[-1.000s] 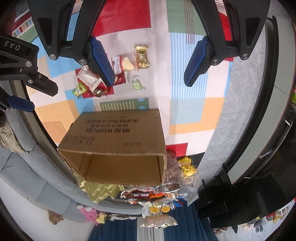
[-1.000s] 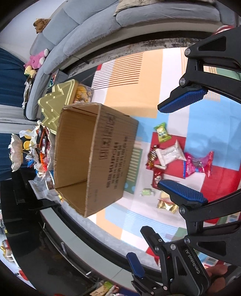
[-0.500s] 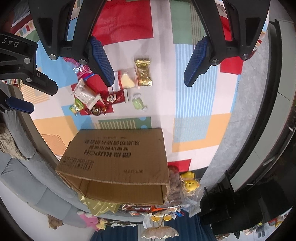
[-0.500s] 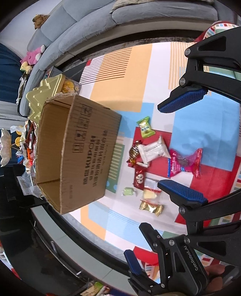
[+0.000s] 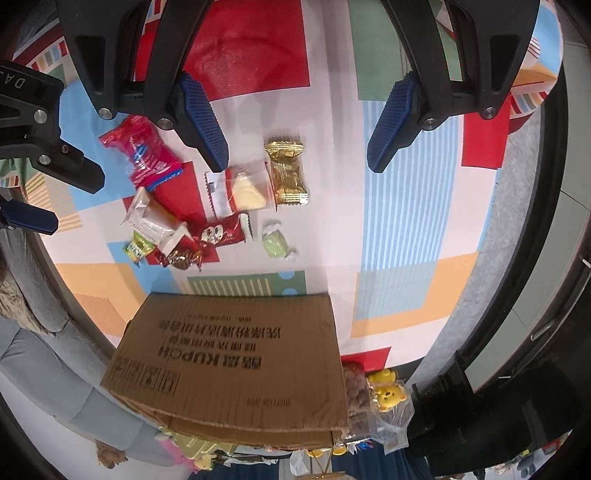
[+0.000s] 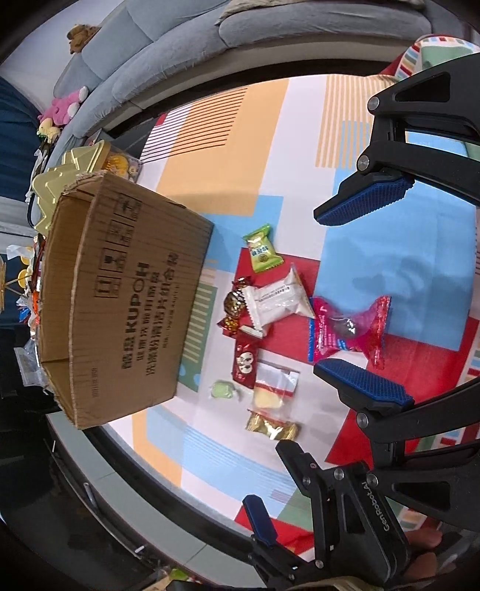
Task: Organize snacks
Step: 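Move both tools back from the box toward the remaining snacks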
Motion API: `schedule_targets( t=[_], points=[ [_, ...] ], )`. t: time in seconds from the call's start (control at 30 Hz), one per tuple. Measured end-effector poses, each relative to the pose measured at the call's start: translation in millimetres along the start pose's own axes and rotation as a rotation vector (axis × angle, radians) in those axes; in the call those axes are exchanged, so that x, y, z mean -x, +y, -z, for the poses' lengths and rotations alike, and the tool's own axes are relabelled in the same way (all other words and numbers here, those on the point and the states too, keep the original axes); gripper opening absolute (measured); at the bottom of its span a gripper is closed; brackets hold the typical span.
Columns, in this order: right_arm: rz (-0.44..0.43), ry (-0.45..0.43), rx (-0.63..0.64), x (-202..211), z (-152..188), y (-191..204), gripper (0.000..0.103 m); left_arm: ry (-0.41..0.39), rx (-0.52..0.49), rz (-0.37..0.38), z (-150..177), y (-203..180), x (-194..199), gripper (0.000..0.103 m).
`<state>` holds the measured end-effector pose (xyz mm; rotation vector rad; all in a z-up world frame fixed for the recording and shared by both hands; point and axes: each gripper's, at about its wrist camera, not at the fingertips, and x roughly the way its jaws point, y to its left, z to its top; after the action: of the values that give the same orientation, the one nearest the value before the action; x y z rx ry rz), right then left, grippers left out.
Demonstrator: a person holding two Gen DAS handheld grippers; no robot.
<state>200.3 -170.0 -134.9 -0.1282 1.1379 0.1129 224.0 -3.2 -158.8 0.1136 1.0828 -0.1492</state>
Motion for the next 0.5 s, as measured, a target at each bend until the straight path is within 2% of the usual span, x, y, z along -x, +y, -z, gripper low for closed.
schedule_targets(
  t=[0.5],
  points=[
    [-0.004,0.05,-0.015,-31.5,10.2,3.8,0.075,0.024,0.001,-0.011,7.2,4.1,-29.6,0.077]
  ],
)
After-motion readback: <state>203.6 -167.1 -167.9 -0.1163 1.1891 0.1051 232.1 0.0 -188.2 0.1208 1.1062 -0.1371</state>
